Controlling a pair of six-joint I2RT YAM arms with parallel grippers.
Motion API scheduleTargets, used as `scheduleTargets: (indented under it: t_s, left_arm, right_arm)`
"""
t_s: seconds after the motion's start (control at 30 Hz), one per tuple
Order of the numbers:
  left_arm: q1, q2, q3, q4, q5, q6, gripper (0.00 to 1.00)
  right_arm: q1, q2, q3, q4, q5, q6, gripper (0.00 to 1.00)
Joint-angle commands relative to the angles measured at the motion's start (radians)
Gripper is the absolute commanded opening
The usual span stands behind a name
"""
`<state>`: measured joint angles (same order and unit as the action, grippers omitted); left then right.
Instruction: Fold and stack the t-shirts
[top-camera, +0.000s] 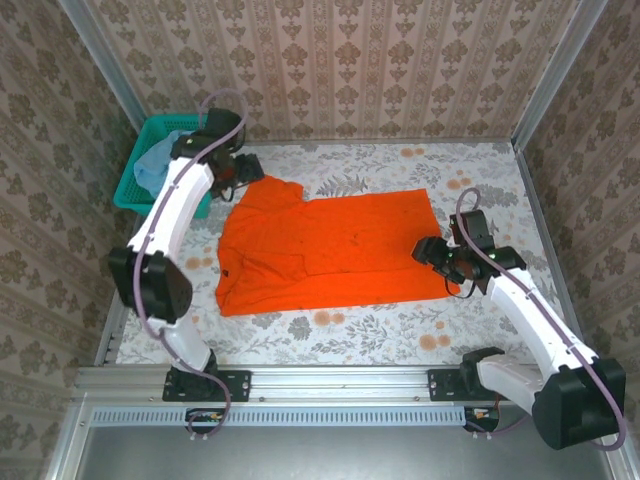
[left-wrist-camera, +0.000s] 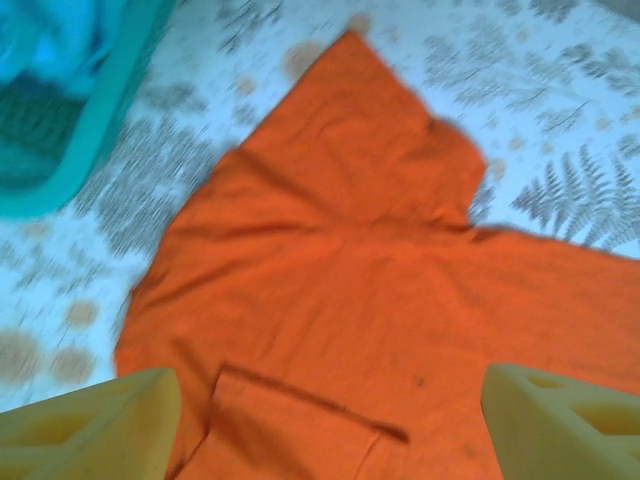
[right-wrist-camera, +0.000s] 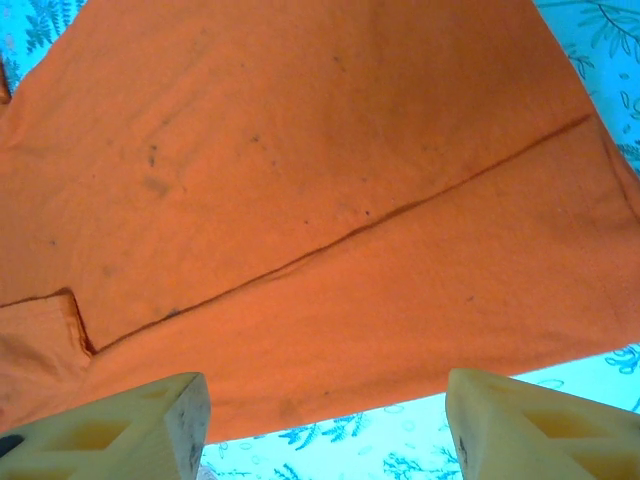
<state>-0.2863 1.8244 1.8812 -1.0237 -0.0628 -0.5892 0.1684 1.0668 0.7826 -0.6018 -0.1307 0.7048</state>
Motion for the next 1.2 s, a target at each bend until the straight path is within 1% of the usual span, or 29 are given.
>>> scheduleTargets:
  t_s: [0.0, 0.03, 0.1, 0.17, 0.2, 0.27, 0.33, 0.43, 0.57, 0.63, 0.7, 0.77, 0.87, 1.17]
  left_arm:
    - [0.005, 0.176, 0.166, -0.043, 0.058, 0.103, 0.74]
    - [0.005, 0.239, 0.227, -0.055, 0.066, 0.11, 0.72]
    - [0.003, 0.346, 0.337, -0.05, 0.084, 0.151, 0.68]
    - [0.004, 0.447, 0.44, -0.053, 0.075, 0.192, 0.65]
    - [0.009, 0.503, 0.51, -0.073, 0.074, 0.205, 0.63]
    - [0.024, 0.599, 0.634, -0.119, 0.073, 0.217, 0.62]
    - [0.045, 0.662, 0.701, -0.116, 0.084, 0.229, 0.6]
    - [0.078, 0.706, 0.703, -0.05, 0.081, 0.256, 0.61]
    - [0.11, 0.748, 0.705, 0.034, 0.13, 0.275, 0.62]
    - [0.112, 0.763, 0.707, 0.079, 0.155, 0.285, 0.62]
    - [0.11, 0.79, 0.722, 0.1, 0.167, 0.278, 0.62]
    - [0.109, 0.818, 0.737, 0.121, 0.203, 0.268, 0.62]
    - [0.104, 0.862, 0.758, 0.134, 0.21, 0.266, 0.61]
    - [0.11, 0.89, 0.757, 0.159, 0.1, 0.298, 0.59]
  right_arm:
    - [0.005, 0.076, 0.071, 0.059, 0.113, -0.015, 0.66]
    - [0.004, 0.108, 0.106, 0.089, 0.147, -0.011, 0.68]
    - [-0.009, 0.162, 0.152, 0.149, 0.162, -0.024, 0.69]
    - [-0.017, 0.216, 0.172, 0.257, 0.193, -0.052, 0.69]
    - [-0.044, 0.249, 0.175, 0.305, 0.201, -0.027, 0.69]
    - [-0.106, 0.314, 0.202, 0.362, 0.181, 0.045, 0.65]
    - [-0.161, 0.405, 0.243, 0.432, 0.135, 0.08, 0.58]
    - [-0.175, 0.547, 0.367, 0.455, 0.136, 0.007, 0.56]
    - [-0.188, 0.776, 0.602, 0.341, 0.091, -0.016, 0.47]
    - [-0.19, 0.859, 0.688, 0.329, 0.075, -0.022, 0.44]
    - [-0.191, 0.909, 0.736, 0.324, 0.08, -0.024, 0.44]
    - [-0.191, 0.946, 0.77, 0.326, 0.084, -0.024, 0.44]
    - [-0.192, 0.995, 0.815, 0.329, 0.081, -0.043, 0.44]
    - [-0.217, 1.079, 0.848, 0.401, 0.006, -0.014, 0.43]
